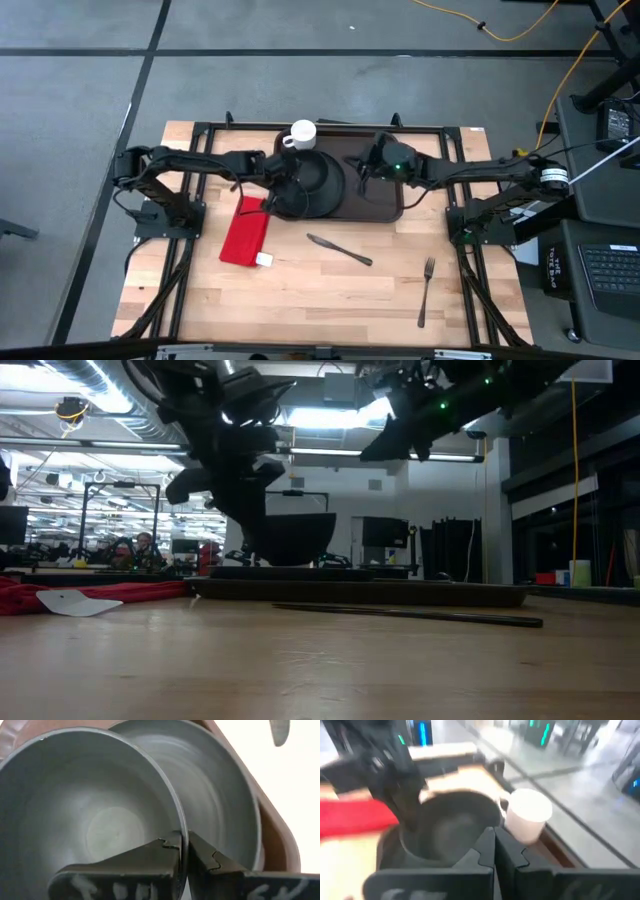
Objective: Set up tray
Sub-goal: Put the black bowl on top of the black plate
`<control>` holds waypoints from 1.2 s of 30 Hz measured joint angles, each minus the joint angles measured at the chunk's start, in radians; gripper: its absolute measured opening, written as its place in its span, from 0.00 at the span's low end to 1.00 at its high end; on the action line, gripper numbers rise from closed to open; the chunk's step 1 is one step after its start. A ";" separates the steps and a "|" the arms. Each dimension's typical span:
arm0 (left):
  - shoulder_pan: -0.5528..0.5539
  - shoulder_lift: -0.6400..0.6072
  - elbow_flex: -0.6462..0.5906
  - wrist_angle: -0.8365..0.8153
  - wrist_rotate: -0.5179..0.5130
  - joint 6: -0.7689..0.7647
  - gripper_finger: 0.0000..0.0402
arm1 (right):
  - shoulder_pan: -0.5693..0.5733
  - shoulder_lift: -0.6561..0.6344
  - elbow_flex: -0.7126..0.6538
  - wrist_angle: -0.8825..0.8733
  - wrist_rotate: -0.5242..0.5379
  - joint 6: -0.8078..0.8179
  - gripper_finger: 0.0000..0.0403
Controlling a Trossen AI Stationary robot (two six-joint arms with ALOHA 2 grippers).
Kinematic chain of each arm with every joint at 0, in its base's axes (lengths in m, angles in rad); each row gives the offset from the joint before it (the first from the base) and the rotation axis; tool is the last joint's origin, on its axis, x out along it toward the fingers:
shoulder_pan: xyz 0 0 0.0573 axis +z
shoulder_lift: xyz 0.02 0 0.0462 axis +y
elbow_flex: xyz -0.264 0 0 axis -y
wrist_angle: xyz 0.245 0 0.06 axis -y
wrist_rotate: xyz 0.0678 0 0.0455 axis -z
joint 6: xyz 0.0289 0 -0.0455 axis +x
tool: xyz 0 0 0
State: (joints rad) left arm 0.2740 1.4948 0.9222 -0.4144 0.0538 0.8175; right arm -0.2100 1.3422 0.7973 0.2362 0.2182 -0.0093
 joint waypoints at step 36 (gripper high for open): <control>0.061 0.107 0.001 0.058 -0.039 -0.038 0.01 | -0.003 0.000 -0.096 0.249 -0.072 -0.105 0.01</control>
State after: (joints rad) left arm 0.3349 1.6016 0.9230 -0.3569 0.0149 0.7795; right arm -0.2131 1.3426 0.7017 0.4854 0.1467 -0.1146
